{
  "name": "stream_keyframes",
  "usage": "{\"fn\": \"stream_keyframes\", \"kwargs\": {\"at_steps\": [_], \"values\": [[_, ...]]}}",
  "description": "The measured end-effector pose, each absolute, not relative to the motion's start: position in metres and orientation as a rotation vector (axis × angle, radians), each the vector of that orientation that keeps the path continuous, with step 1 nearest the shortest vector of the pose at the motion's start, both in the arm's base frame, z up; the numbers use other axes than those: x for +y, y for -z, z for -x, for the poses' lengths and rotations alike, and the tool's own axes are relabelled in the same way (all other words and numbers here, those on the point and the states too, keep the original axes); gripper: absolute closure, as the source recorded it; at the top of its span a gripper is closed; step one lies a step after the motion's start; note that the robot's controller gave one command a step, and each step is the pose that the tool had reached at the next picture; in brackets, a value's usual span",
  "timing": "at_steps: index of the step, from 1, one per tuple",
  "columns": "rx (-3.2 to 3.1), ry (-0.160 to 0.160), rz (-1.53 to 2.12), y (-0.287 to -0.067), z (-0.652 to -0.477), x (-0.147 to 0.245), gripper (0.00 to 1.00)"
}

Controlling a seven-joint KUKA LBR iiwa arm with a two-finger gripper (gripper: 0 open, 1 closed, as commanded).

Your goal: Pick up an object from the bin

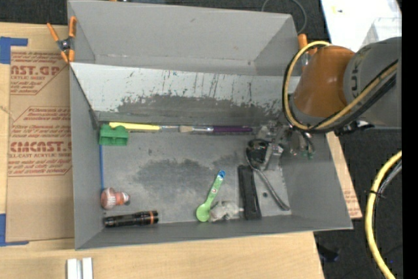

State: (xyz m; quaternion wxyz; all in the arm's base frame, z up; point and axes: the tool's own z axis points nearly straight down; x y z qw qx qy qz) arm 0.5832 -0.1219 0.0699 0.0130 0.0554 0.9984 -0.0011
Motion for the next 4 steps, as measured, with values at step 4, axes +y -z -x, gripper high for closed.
{"fn": "stream_keyframes", "kwargs": {"at_steps": [4], "values": [[3.121, 0.005, 0.142, -0.204, -0.562, -0.026, 1.00]]}}
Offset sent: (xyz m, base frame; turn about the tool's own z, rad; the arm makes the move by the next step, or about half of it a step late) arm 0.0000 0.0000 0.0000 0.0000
